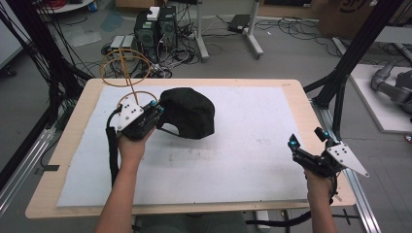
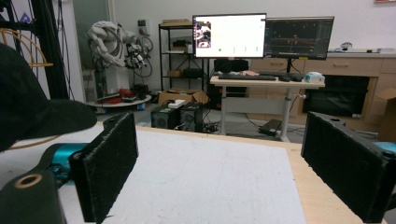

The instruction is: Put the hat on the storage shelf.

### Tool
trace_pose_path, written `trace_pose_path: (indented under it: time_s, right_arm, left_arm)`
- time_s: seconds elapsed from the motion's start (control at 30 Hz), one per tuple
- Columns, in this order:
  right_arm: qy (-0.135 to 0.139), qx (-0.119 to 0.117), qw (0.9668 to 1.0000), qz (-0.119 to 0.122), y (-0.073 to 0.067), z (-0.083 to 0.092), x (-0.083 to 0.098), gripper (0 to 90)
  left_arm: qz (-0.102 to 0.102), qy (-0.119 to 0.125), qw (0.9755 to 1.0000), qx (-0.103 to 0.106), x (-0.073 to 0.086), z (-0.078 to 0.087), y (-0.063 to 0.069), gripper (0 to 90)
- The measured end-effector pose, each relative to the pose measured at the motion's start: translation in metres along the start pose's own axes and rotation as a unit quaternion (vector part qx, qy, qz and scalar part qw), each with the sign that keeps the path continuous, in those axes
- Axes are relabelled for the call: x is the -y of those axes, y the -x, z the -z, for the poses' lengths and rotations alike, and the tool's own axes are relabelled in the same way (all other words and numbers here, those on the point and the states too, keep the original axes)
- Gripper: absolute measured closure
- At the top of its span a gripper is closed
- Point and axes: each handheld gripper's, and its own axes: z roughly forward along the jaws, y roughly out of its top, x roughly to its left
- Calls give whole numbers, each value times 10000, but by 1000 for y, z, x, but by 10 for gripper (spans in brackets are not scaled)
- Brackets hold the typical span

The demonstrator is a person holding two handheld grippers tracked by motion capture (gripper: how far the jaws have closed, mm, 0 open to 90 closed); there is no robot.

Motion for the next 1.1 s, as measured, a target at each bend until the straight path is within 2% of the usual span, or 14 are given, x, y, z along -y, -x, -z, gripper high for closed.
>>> trace_pose_path:
  time_s: [0.27,0.43,0.73,0.93,1.1]
  right_arm:
    - [-3,1,10000,6,0,0,0,105]
    - [4,-4,10000,-14,0,0,0,105]
    - [-5,-12,10000,-3,0,0,0,105]
    - [-35,3,10000,-4,1,-2,3,105]
    - [-49,28,10000,-7,2,-2,4,105]
  left_arm:
    - [-47,159,9998,-136,-29,-1,-5,858]
    - [-73,296,9992,-259,-54,0,-11,857]
    - [-70,390,9981,-471,-79,-2,-22,857]
    - [-111,455,9972,-588,-98,-8,-33,857]
    - [-126,487,9964,-678,-107,-14,-41,857]
